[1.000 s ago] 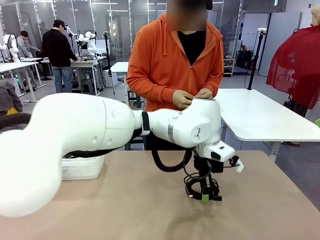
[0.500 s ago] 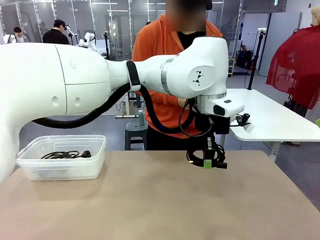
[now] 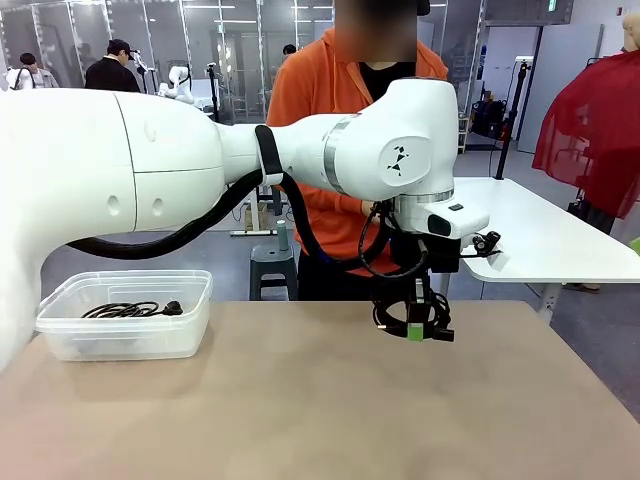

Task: Organize and store the cables.
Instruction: Place the USB Extension Cable into the Organizing box.

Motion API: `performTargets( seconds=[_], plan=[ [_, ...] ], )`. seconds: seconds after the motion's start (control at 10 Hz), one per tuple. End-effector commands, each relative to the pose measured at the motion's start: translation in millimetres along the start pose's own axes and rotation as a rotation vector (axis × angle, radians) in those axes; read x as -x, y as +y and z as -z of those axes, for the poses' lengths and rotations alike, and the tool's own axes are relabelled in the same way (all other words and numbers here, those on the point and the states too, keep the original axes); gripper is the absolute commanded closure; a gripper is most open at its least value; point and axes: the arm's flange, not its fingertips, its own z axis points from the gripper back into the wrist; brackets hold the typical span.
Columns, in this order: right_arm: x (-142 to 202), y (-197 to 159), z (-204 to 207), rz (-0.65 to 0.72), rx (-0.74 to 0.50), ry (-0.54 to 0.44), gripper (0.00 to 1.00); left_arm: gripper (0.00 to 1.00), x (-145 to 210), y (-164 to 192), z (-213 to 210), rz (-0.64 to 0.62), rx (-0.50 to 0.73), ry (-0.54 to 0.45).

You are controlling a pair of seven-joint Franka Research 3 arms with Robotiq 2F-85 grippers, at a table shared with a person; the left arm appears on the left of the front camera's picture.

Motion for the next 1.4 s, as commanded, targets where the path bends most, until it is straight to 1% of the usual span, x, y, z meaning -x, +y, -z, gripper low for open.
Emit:
performTargets(
  seconds=[0.0, 0.2, 0.3, 0.4, 0.5, 0.6, 0.8, 0.9, 1.0, 1.1, 1.3],
  plan=[
    [2, 0, 0, -0.003, 0.0, 0.0, 0.0, 1.0, 1, -1, -6, -0.001, -0.006, -0.005],
    [2, 0, 0, -0.003, 0.0, 0.0, 0.0, 1.0, 1, -1, -6, -0.001, -0.006, -0.005],
    [2, 0, 0, -0.003, 0.0, 0.0, 0.0, 0.86, 0, 0, 0, 0.0, 0.0, 0.0],
    [2, 0, 0, -0.003, 0.0, 0.0, 0.0, 0.86, 27, -5, -11, 0.018, 0.012, 0.004],
    [2, 0, 0, -0.003, 0.0, 0.0, 0.0, 0.86, 60, -14, -21, 0.062, 0.039, 0.01],
    [2, 0, 0, -0.003, 0.0, 0.0, 0.0, 0.86, 86, -23, -27, 0.097, 0.047, -0.001],
    [2, 0, 0, -0.003, 0.0, 0.0, 0.0, 0.86, 135, -40, -44, 0.142, 0.011, -0.042],
    [2, 0, 0, -0.003, 0.0, 0.0, 0.0, 0.86, 165, -53, -56, 0.152, -0.013, -0.047],
    [2, 0, 0, -0.003, 0.0, 0.0, 0.0, 0.86, 190, -61, -62, 0.144, -0.034, -0.027],
    [2, 0, 0, -0.003, 0.0, 0.0, 0.0, 0.86, 220, -71, -70, 0.106, -0.067, -0.019],
    [2, 0, 0, -0.003, 0.0, 0.0, 0.0, 0.86, 275, -83, -93, -0.011, -0.148, -0.06]
  ],
)
